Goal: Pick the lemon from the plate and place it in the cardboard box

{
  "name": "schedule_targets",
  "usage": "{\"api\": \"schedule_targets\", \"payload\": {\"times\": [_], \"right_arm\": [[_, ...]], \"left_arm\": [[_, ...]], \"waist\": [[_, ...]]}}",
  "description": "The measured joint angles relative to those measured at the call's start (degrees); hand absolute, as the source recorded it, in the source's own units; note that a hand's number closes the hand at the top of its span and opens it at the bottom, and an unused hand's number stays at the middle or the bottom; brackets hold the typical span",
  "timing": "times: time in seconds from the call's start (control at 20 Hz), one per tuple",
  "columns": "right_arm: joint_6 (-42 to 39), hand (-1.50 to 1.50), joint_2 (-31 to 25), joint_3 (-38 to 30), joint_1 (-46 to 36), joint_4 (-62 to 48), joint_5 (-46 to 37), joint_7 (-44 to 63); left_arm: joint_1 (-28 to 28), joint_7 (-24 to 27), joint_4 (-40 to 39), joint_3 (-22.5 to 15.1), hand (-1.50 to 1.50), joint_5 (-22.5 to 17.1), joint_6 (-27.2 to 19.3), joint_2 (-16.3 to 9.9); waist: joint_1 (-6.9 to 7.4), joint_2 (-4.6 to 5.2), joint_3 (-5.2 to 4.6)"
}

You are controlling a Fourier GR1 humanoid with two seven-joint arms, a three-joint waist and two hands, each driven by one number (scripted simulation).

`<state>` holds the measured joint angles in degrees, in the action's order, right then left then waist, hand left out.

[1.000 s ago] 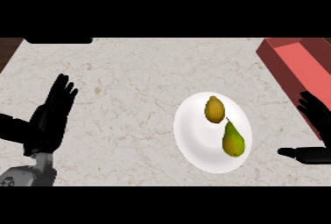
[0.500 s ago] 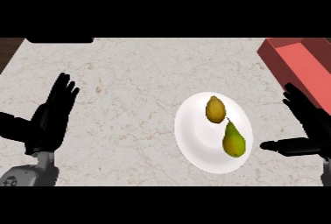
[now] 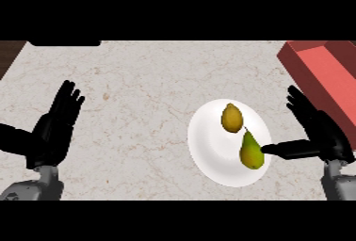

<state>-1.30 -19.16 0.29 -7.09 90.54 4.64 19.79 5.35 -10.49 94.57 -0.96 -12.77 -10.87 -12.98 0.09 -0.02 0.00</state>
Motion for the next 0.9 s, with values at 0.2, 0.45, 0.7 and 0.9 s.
{"api": "schedule_targets", "payload": {"times": [0.2,0.45,0.7,0.9], "right_arm": [[0.71,-1.50,2.29,-0.32,-1.93,-2.17,-2.83,0.45],[0.42,-1.50,4.44,-1.13,-2.67,-5.15,-5.04,-1.55],[0.08,-1.50,6.68,-1.19,-4.36,-6.87,-6.60,-1.41],[0.81,-1.50,8.60,-0.29,-4.43,-6.65,-8.88,-0.63]], "left_arm": [[0.00,0.18,-0.34,0.83,0.00,1.12,0.76,1.16],[0.88,-1.59,0.46,1.43,0.00,2.54,0.85,2.33],[0.64,-1.38,0.78,1.64,0.00,4.08,1.26,3.85],[1.07,-1.21,-0.23,3.32,0.00,3.57,3.20,3.79]], "waist": [[0.00,0.01,-0.01],[-0.02,0.01,0.00],[0.00,0.01,0.00],[-0.03,0.01,0.00]]}}
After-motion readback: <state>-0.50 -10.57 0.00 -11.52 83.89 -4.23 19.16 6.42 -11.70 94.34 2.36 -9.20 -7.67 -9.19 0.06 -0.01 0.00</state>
